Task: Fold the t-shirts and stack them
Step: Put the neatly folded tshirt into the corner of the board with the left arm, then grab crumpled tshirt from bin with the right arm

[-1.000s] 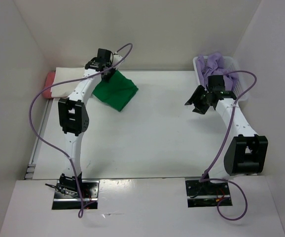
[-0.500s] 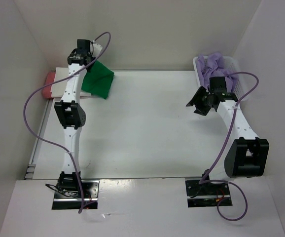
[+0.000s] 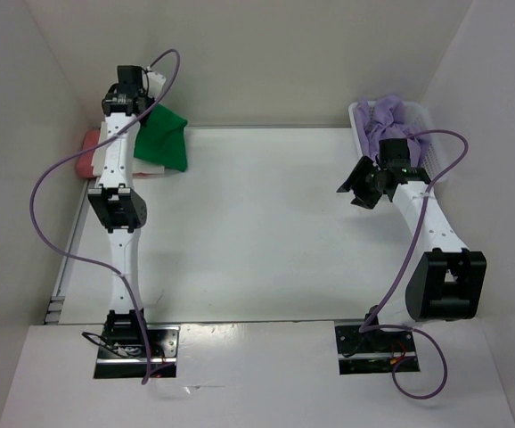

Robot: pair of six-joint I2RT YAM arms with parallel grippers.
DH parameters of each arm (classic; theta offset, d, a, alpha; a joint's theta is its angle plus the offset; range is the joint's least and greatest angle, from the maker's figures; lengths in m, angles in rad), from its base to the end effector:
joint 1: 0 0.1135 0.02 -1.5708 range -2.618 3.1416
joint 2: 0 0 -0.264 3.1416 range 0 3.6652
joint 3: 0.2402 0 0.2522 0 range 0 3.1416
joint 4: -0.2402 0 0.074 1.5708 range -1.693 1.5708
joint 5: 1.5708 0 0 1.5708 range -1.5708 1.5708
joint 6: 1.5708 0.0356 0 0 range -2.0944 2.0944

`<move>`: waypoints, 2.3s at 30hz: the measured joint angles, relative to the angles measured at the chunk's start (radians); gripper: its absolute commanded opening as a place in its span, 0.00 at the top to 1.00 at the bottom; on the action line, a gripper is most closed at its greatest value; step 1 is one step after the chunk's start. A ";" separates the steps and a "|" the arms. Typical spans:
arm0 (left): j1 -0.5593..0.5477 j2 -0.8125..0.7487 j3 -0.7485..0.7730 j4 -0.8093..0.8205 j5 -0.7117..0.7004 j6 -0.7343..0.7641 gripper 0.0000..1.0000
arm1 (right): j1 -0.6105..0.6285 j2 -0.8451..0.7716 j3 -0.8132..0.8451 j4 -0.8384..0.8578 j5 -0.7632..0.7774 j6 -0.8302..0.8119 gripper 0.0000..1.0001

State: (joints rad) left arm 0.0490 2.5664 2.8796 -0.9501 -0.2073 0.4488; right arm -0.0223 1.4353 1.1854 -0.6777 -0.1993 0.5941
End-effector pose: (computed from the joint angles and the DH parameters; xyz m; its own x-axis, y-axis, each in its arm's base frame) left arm 0.5426 0.0339 0.3249 -0.6277 0.3943 -0.6712 0.0656 0.8860 0.4591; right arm 0.3019 0.0003 0.2855 -0.7171 0.5648 -0.4083 0.3676 0.8042 0.4670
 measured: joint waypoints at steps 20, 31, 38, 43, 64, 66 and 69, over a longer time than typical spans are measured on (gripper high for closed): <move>0.097 0.045 0.150 -0.057 0.034 0.001 1.00 | 0.000 0.061 0.048 -0.024 -0.011 -0.013 0.39; 0.167 0.150 0.193 -0.056 0.036 0.001 0.97 | 0.009 0.112 0.074 -0.048 -0.025 -0.013 0.36; 0.186 0.234 0.203 -0.022 -0.042 0.005 0.42 | 0.043 0.129 0.097 -0.065 -0.025 -0.016 0.36; 0.212 0.236 0.214 -0.001 -0.078 -0.005 0.30 | 0.052 0.129 0.100 -0.073 -0.025 -0.016 0.35; 0.008 0.020 0.165 -0.261 0.969 0.105 0.21 | -0.179 0.641 1.149 -0.303 0.315 -0.200 0.00; -0.074 0.029 0.149 -0.284 1.023 0.123 0.21 | -0.190 0.754 1.231 -0.323 0.367 -0.206 0.00; -0.180 0.062 0.152 -0.300 1.027 0.127 0.20 | -0.194 0.912 1.293 -0.342 0.400 -0.220 0.00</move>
State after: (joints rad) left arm -0.1307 2.6282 3.0318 -1.2499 0.8192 0.5762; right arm -0.2165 2.3470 2.4786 -1.0199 0.2008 0.3737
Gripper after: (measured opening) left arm 0.787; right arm 0.999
